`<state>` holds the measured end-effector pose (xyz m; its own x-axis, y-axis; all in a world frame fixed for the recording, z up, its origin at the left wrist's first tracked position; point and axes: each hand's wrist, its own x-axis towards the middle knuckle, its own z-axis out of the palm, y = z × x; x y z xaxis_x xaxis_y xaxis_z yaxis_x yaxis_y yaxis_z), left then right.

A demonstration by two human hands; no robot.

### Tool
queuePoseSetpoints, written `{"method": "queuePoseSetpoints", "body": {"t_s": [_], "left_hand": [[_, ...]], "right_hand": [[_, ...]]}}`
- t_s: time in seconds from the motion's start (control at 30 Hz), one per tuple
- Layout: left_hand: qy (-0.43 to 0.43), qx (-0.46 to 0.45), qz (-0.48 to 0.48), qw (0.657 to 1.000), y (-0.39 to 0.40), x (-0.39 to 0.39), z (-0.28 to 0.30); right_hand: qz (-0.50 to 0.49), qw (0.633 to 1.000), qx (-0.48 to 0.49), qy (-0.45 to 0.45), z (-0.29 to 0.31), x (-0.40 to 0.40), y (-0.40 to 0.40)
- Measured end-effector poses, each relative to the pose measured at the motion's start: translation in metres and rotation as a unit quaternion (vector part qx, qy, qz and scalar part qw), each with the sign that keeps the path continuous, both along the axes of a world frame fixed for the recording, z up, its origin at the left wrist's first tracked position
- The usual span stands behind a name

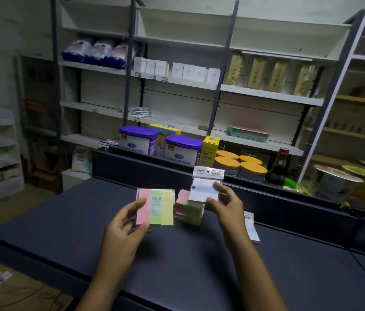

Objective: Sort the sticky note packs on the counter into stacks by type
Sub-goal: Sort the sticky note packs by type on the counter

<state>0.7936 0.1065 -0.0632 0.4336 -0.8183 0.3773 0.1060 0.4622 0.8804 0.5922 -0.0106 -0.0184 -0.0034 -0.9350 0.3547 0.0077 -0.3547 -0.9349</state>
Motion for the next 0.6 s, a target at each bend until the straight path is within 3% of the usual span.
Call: {"method": "queuePoseSetpoints", "body": {"t_s": [0.3, 0.6], "left_hand": [[0.006, 0.004, -0.009, 1.0, -0.021, 0.007, 0.008], [-0.104, 0.08, -0.044, 0.99, -0.101, -0.011, 0.024]], "right_hand": [[-0.009, 1.0, -0.002, -0.017, -0.003, -0.002, -0.007], [-0.034, 0.998, -0.019, -0.058, 0.013, -0.024, -0.008]]}}
